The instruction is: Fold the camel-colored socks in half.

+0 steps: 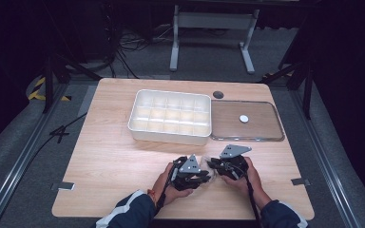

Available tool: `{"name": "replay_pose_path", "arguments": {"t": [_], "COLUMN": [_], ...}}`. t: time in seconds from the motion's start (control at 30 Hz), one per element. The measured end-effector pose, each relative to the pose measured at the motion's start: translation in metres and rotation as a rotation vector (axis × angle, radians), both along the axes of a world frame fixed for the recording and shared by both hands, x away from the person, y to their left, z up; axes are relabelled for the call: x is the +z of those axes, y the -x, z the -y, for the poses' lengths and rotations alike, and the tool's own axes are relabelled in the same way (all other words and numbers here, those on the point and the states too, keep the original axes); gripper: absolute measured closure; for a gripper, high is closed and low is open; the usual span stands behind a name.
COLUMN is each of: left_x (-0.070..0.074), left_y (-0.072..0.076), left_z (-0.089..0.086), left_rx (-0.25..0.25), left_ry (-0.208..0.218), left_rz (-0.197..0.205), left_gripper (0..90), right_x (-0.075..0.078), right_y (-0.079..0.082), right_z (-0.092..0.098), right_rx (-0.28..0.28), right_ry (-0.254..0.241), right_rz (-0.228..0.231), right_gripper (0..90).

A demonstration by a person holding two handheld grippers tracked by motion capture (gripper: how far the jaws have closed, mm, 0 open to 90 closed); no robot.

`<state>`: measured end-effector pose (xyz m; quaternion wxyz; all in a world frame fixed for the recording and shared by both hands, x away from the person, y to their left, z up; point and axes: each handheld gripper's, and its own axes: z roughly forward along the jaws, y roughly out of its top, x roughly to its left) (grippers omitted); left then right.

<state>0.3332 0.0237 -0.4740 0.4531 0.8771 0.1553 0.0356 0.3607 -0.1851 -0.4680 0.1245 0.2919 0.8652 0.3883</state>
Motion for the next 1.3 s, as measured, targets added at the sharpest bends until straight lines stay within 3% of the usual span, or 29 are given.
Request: {"name": "replay_pose_path", "arguments": {"t": [0.23,0.37,0.47,0.77,0.87,1.03,1.13,1.2,1.3], "left_x": [0.0,-0.001,-0.001,-0.002,-0.002,-0.003,-0.003,-0.003,-0.004], "left_y": [0.006,0.013,0.015,0.014,0.012,0.013,0.013,0.013,0.013], "left_z": [0.005,0.01,0.012,0.011,0.01,0.011,0.01,0.01,0.01], "left_rx": [-0.008,-0.017,-0.018,-0.02,-0.03,-0.023,-0.021,-0.02,-0.022], "left_ry": [-0.034,-0.083,-0.1,-0.09,-0.093,-0.078,-0.084,-0.08,-0.079], "left_rz": [0.048,0.109,0.13,0.116,0.119,0.116,0.108,0.108,0.109], "left_gripper": [77.1,76.4,76.0,76.1,76.7,76.3,76.3,76.3,76.3], "right_x": [0.0,0.001,0.001,0.004,0.004,0.008,0.015,0.018,0.017], "right_y": [0.0,0.001,0.001,0.0,-0.003,-0.003,0.0,0.002,0.004], "right_z": [-0.001,-0.001,-0.001,0.004,0.008,0.015,0.016,0.014,0.005], "right_rx": [-0.001,-0.008,-0.011,-0.042,-0.095,-0.108,-0.095,-0.052,0.005], "right_ry": [0.014,0.028,0.032,0.052,0.083,0.035,-0.04,-0.094,-0.129], "right_rz": [0.007,0.01,0.011,0.026,0.044,0.058,0.071,0.085,0.095], "right_gripper": [80.4,79.6,78.0,78.0,77.3,76.4,74.5,71.6,69.0]}}
